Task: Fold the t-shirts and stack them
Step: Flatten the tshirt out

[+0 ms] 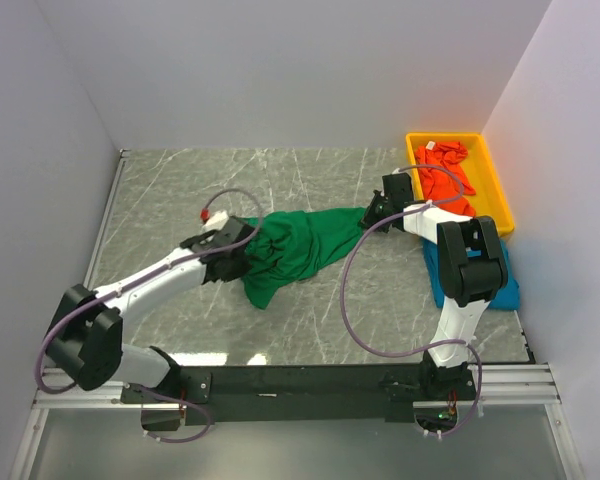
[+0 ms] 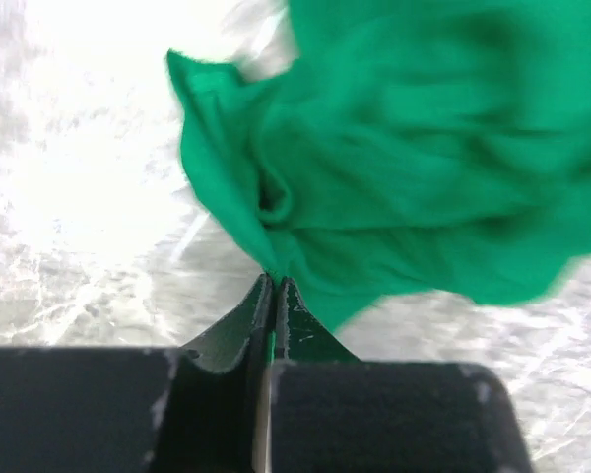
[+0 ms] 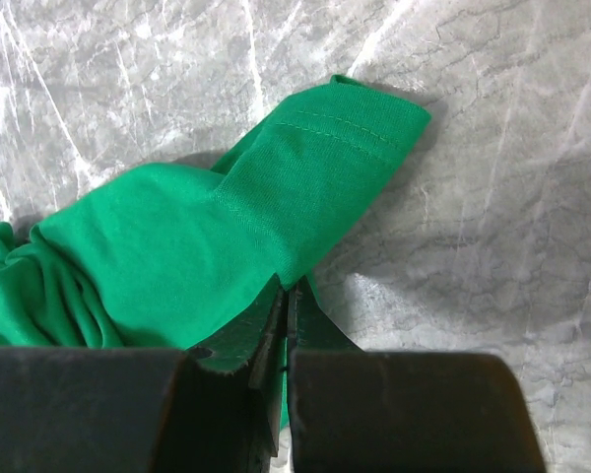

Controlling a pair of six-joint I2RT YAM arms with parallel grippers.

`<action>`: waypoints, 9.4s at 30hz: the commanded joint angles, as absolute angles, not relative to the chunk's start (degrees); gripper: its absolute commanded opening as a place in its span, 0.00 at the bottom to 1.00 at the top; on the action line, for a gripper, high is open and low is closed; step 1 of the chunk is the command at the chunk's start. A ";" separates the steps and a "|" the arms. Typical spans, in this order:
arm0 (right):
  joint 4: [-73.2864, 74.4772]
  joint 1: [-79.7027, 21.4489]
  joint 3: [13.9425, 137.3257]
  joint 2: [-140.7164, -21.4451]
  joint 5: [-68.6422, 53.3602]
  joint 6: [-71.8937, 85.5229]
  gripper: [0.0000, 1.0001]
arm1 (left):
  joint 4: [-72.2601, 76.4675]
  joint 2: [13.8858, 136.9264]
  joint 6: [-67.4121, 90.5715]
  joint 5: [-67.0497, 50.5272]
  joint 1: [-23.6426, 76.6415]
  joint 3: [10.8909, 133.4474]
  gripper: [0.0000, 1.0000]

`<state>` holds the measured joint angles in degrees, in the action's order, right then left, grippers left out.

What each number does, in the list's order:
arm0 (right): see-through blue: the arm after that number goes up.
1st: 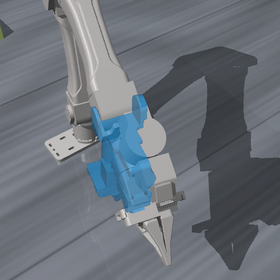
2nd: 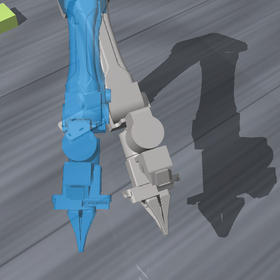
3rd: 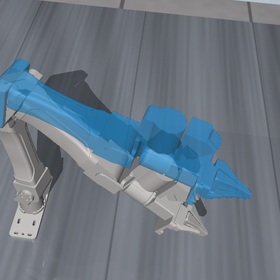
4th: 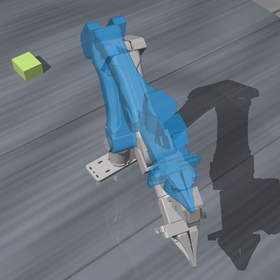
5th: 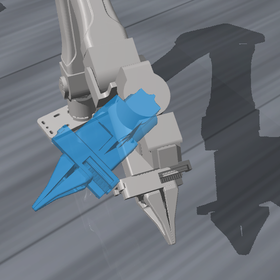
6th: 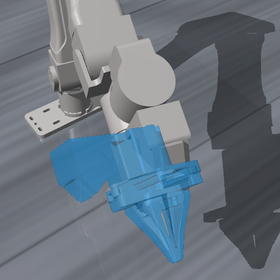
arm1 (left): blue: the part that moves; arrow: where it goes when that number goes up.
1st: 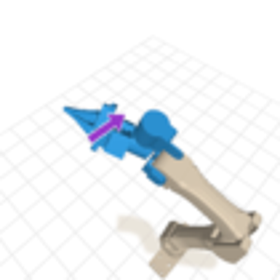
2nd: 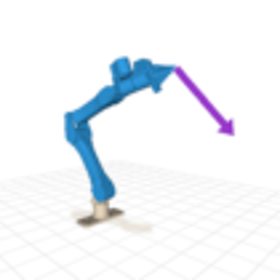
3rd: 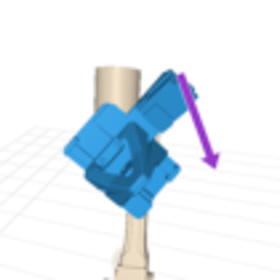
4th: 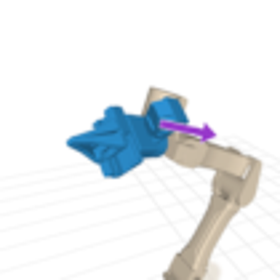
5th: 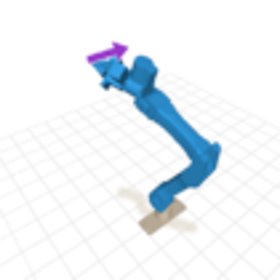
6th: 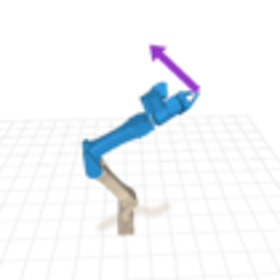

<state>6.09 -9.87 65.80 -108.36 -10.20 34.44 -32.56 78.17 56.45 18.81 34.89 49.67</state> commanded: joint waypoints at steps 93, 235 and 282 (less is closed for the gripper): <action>50.81 -11.07 98.78 -102.45 0.18 16.70 0.23 | -42.04 53.69 37.80 29.01 12.92 61.97 0.01; 0.18 -5.27 71.54 -114.26 -20.92 46.58 0.00 | -24.79 63.90 32.61 20.83 1.76 51.24 0.01; 30.06 -4.66 90.97 -49.56 -11.96 17.23 0.00 | -31.12 52.03 17.85 13.45 -5.01 110.58 0.01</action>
